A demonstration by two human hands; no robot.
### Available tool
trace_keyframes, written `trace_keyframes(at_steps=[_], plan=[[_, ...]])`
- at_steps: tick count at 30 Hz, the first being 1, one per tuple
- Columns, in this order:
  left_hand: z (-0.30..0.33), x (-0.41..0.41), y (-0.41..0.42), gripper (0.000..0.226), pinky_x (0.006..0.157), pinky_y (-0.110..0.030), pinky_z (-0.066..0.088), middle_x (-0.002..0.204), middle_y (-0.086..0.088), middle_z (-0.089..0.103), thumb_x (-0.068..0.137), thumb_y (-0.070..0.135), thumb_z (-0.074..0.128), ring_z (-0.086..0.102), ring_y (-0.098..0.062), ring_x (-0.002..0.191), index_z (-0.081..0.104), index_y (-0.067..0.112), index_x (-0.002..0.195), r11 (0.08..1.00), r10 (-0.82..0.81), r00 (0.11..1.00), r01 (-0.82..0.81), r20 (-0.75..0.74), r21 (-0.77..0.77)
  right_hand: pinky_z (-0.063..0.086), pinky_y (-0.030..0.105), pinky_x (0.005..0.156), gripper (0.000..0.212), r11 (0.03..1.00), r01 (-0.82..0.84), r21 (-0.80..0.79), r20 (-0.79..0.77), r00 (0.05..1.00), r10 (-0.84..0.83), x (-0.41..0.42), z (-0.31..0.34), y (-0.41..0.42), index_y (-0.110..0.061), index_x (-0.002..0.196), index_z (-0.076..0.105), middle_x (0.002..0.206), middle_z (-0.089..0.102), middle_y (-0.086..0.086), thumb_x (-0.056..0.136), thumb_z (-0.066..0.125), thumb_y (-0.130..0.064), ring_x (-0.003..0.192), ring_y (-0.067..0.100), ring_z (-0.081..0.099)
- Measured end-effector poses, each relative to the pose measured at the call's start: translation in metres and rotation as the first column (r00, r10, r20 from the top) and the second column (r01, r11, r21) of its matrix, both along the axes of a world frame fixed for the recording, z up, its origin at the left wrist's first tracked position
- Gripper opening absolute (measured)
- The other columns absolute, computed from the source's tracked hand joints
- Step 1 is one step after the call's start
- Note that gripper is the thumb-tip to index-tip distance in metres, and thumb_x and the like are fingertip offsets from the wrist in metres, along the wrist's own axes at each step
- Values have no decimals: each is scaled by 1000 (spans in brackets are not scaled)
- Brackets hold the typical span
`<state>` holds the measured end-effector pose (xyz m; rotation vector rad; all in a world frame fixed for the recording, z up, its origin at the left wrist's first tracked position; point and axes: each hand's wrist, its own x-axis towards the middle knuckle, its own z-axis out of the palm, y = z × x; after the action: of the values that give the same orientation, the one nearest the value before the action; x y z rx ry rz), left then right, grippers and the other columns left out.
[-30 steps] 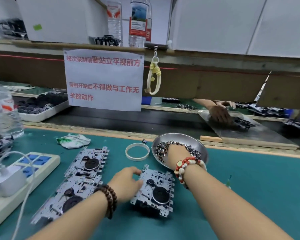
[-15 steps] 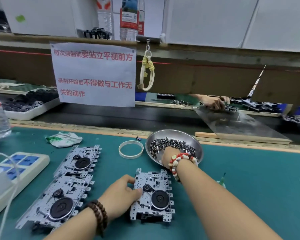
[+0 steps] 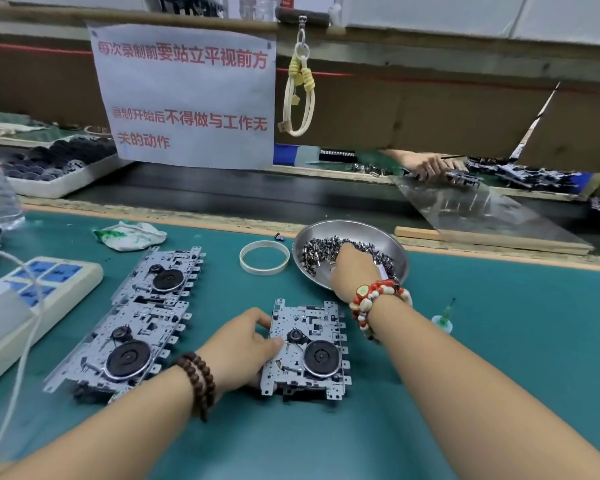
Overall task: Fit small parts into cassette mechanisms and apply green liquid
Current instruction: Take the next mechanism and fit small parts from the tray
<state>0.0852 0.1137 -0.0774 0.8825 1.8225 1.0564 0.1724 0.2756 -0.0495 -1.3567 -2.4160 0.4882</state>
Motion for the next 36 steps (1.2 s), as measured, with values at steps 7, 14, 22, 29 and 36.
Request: trace_keyframes(at_steps=[7, 14, 22, 29, 36], plan=[[-2, -1, -19, 56, 62, -29, 51, 67, -4, 53, 91, 20, 55, 54, -15, 58, 25, 19, 138, 999, 40, 995, -41, -88, -19, 44, 30, 76, 29, 998, -55, -43, -175, 984, 47, 11, -2, -23, -16, 120, 51, 103, 64, 10, 93, 45, -8, 88, 25, 57], [8, -14, -12, 59, 56, -19, 37, 72, 10, 60, 92, 37, 49, 52, 3, 54, 21, 27, 143, 1000, -21, 827, 9, -562, -25, 49, 14, 74, 26, 976, -165, -139, -454, 887, 86, 46, -9, -61, -37, 75, 62, 77, 68, -14, 86, 61, -13, 74, 3, 65], [-3, 11, 9, 27, 88, -8, 19, 107, 19, 44, 95, 24, 46, 31, -2, 109, 53, 29, 120, 960, 58, 763, 134, -643, 246, 56, 23, 65, 14, 918, -169, -360, -641, 760, -112, 63, -29, -71, -19, 79, 63, 67, 71, 0, 83, 64, -6, 67, 6, 68], [-10, 26, 2, 24, 89, -17, 17, 105, 30, 43, 94, 26, 46, 20, 5, 109, 43, 49, 89, 952, 97, 831, 82, -548, 293, 54, 26, 61, 16, 915, -164, -370, -665, 734, -137, 69, -37, -74, -20, 71, 60, 63, 64, -10, 83, 64, -11, 62, 3, 59], [-11, 31, 9, 21, 77, -18, 12, 104, 33, 45, 93, 27, 46, 19, 5, 112, 51, 46, 86, 968, 160, 808, -17, -567, 249, 52, 35, 73, 17, 909, -179, -377, -649, 751, -121, 70, -39, -75, -20, 74, 60, 68, 63, -8, 81, 64, -5, 64, 10, 57]])
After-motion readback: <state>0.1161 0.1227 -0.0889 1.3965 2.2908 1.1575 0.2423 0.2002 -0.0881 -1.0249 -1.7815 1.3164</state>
